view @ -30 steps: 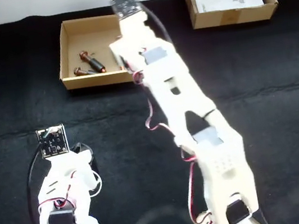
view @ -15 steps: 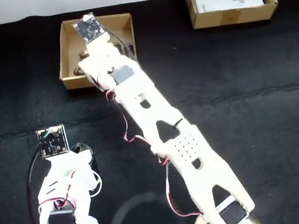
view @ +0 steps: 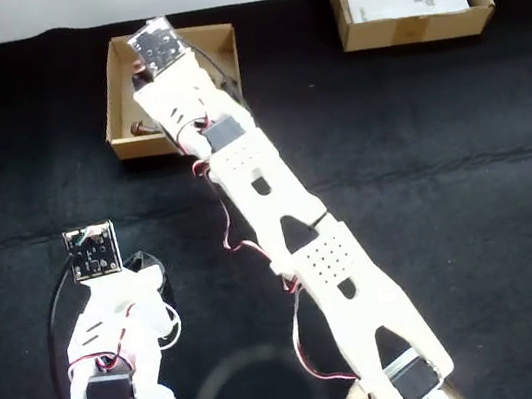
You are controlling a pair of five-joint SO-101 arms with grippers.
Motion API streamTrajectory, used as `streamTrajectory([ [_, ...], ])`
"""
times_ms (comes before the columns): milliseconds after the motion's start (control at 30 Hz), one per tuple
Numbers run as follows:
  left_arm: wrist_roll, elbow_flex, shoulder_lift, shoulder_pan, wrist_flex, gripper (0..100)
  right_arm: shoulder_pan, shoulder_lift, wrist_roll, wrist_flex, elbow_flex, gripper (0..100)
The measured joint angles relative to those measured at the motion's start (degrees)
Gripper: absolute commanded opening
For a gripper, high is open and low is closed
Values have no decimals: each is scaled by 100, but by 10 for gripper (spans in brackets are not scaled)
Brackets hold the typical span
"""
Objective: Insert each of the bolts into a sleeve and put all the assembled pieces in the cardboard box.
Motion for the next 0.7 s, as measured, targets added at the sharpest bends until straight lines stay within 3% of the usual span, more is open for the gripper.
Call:
streamTrajectory([
  [267, 0, 0, 0, 0, 0, 13, 255, -35, 0, 290, 185, 275],
  [500, 0, 0, 0, 0, -18, 13, 290, -35, 0, 1829, 185, 287],
  [700, 0, 0, 0, 0, -18, 14, 299, -26, 0, 2374, -448, 287],
])
